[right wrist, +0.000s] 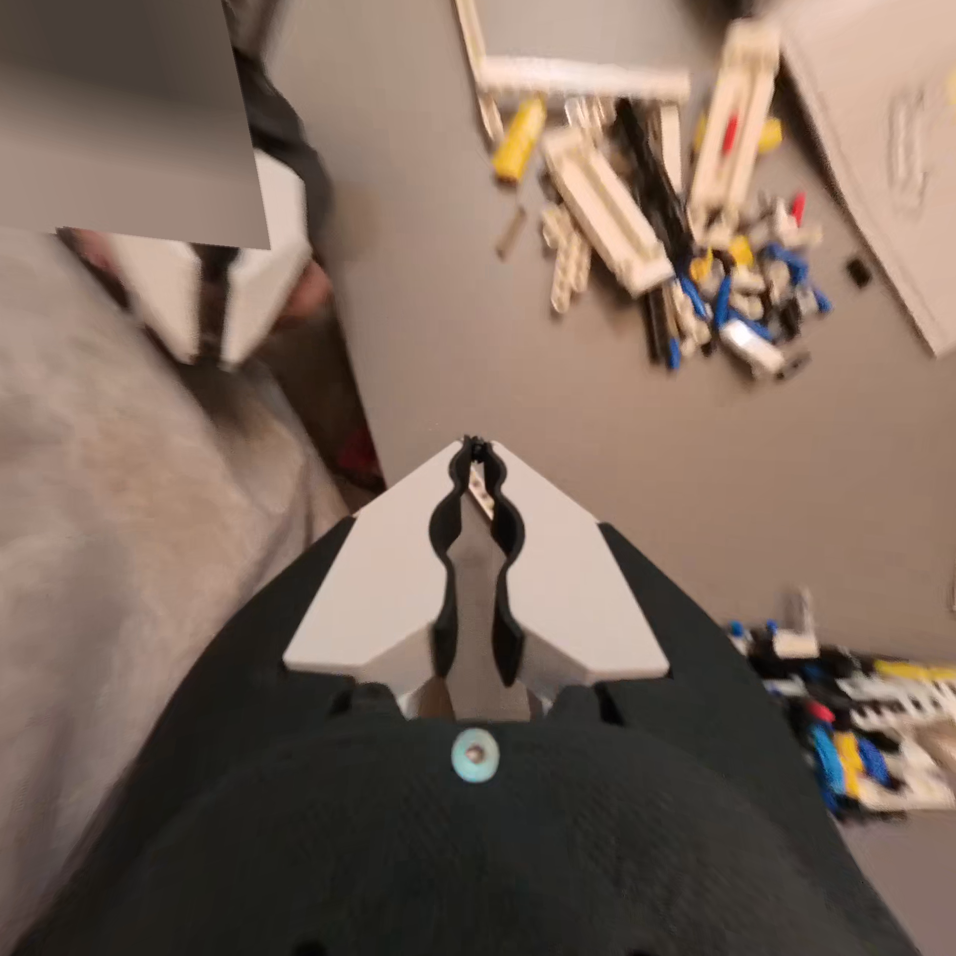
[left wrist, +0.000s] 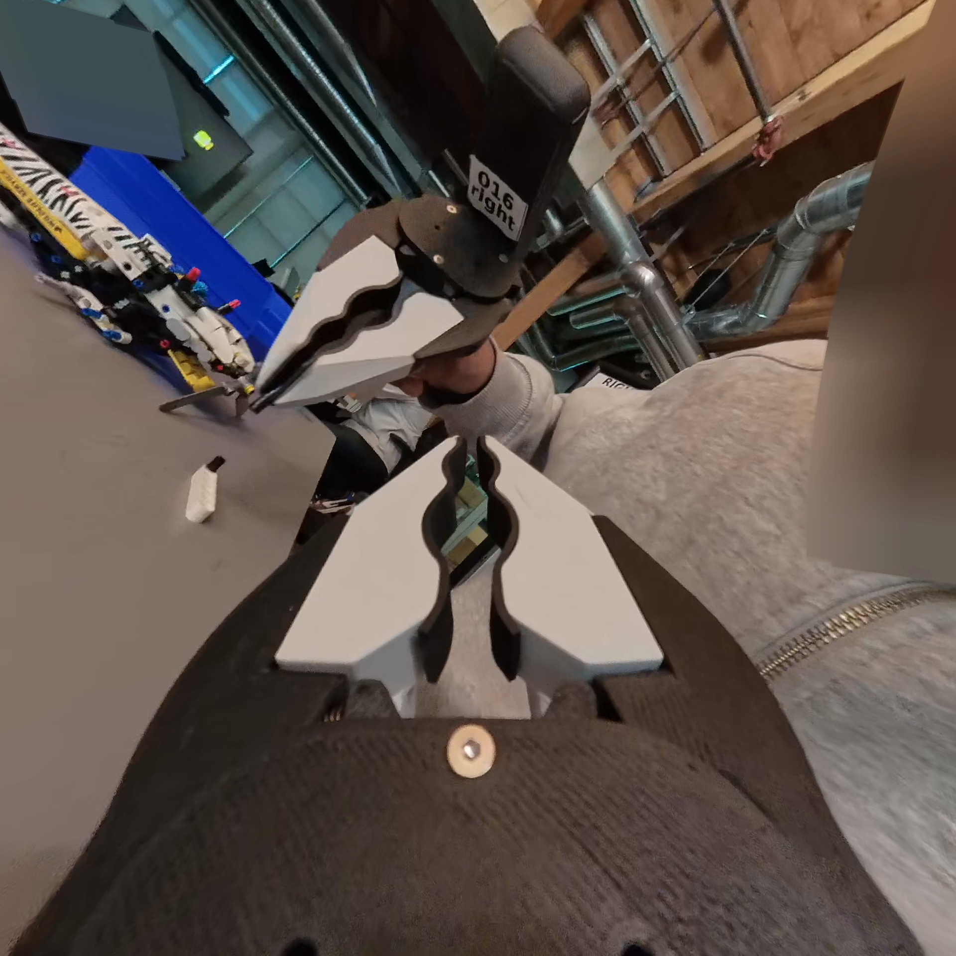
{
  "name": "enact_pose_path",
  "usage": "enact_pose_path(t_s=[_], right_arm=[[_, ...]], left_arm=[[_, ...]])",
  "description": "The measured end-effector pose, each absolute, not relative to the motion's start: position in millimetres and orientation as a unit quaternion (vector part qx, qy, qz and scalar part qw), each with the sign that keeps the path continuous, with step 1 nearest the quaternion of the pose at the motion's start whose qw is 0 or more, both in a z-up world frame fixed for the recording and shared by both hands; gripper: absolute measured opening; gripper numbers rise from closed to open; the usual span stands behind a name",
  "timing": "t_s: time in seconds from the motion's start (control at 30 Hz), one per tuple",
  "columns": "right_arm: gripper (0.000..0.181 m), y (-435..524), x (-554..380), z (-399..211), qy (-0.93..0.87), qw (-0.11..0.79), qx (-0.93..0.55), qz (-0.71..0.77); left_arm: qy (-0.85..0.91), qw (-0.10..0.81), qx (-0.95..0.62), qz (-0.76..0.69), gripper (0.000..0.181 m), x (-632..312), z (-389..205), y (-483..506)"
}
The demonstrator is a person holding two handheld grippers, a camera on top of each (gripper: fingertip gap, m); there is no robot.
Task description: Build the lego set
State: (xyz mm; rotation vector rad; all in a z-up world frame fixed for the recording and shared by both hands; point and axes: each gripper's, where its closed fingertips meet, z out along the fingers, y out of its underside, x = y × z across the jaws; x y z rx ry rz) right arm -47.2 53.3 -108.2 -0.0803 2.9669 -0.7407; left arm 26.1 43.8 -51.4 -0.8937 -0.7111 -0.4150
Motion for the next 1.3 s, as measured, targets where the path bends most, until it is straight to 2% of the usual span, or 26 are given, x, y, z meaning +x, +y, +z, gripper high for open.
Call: enact_pose_path(t_s=[0.1,0.47,1.3], right_arm=[[0.002,74,-61,-132,0.987,-0.025,-0.044,-0.151],[0.002,80,-50,-152,0.996,-0.004,-0.053,-0.069],[0.002,81,-47,-159,0.997,0.027,-0.058,-0.05]], left_arm=[[-0.339,0.818,-0.422,-0.194,0.0,25,-54,42],[-0.338,0.807,-0.441,-0.198,0.0,28,-58,43],[-0.338,0.81,-0.432,-0.209,0.0,27,-57,41]])
